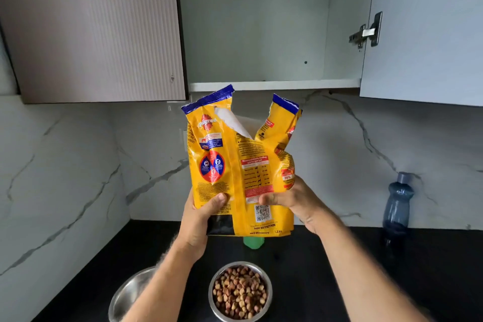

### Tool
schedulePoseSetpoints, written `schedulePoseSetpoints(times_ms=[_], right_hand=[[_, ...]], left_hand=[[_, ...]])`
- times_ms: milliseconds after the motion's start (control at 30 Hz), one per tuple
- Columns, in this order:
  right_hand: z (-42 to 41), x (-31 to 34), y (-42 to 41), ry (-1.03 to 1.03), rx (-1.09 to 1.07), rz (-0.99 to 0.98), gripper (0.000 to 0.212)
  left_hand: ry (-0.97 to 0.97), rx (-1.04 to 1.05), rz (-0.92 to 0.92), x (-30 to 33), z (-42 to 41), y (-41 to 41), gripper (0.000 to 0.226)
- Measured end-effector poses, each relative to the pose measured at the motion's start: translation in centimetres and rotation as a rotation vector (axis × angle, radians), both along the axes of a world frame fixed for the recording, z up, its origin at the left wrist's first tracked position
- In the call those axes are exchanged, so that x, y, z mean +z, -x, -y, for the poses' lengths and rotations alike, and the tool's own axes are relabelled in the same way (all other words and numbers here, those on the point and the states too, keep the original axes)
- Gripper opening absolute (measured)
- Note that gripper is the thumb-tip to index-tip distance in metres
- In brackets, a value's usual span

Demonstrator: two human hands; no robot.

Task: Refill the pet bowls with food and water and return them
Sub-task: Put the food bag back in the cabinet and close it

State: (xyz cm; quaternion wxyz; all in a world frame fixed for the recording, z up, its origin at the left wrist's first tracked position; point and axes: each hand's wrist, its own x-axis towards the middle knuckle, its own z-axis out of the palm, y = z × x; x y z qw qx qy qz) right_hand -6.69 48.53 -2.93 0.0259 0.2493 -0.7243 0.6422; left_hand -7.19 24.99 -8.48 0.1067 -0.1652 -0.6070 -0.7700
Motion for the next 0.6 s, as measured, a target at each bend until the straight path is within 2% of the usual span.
schedulePoseSetpoints(times_ms=[67,167,300,400,600], right_hand=[[0.3,0.6,0.5,0.007,-0.035,-0.026,0.05],[0.7,2.5,1.2,0.028,-0.046,-0.044,0.051],[1.3,5.4,1.8,0.066,-0.09,-0.096,0.053],[1.5,7.7,2.2,0.134,-0.119,-0.139,0.052],[1.0,13.8,3.4,0.222,-0.142,-0.204,0.031]], left_hand=[[0.015,-0.003,0.001,1.1,0.0,0.2,0.073],[0.015,-0.031,-0.012,3.4,-0.1,0.6,0.085],[-0.017,0.031,-0.064,7.1,0.0,1.3,0.095],[-0.036,0.079,-0.126,9.9,-0.2,2.3,0.081],[-0.037,0.1,-0.346,17.1,-0.9,4.4,0.059]])
